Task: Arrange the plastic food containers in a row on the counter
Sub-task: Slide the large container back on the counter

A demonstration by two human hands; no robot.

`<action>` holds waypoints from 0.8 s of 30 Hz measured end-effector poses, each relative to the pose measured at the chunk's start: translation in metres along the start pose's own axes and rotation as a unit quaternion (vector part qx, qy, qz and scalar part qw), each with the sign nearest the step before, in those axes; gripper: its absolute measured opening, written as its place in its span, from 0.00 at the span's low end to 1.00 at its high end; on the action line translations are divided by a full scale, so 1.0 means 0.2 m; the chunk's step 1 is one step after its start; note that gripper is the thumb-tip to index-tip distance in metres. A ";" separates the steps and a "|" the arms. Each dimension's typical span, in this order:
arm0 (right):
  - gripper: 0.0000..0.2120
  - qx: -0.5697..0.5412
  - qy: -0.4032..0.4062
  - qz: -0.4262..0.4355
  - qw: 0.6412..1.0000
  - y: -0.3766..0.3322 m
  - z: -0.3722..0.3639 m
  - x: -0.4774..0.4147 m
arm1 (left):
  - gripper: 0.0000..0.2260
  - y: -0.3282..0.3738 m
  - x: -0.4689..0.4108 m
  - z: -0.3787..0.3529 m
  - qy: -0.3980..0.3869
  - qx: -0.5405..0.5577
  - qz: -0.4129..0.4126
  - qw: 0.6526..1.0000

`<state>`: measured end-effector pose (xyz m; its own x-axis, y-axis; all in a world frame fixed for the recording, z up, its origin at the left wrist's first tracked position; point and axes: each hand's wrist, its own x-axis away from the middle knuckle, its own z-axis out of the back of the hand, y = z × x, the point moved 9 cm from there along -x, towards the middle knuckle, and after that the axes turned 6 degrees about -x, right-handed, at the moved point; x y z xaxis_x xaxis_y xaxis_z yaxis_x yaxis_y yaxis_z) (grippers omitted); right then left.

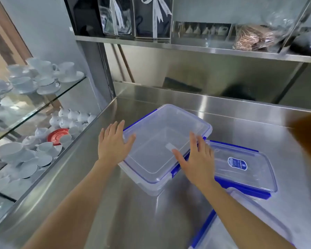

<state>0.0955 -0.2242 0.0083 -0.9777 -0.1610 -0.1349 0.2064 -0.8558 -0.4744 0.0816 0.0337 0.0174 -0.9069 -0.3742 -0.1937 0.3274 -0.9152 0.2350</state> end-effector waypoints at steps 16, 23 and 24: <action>0.33 -0.410 -0.004 -0.165 0.897 0.05 -0.14 -0.04 | 0.23 -0.04 -0.16 -0.10 -0.133 0.097 0.080 0.983; 0.29 -0.500 -0.066 -0.198 0.840 0.00 -0.24 -0.23 | 0.17 -0.18 -0.16 -0.09 -0.097 0.178 0.136 0.970; 0.27 -0.502 -0.081 -0.188 0.840 -0.03 -0.26 -0.27 | 0.17 -0.21 -0.17 -0.09 -0.091 0.178 0.146 0.969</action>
<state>0.1486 -0.1858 -0.0265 -0.9568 -0.1059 0.2707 -0.2691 -0.0289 -0.9627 0.1030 0.0810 -0.0029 -0.8315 -0.5475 0.0937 0.4941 -0.6520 0.5751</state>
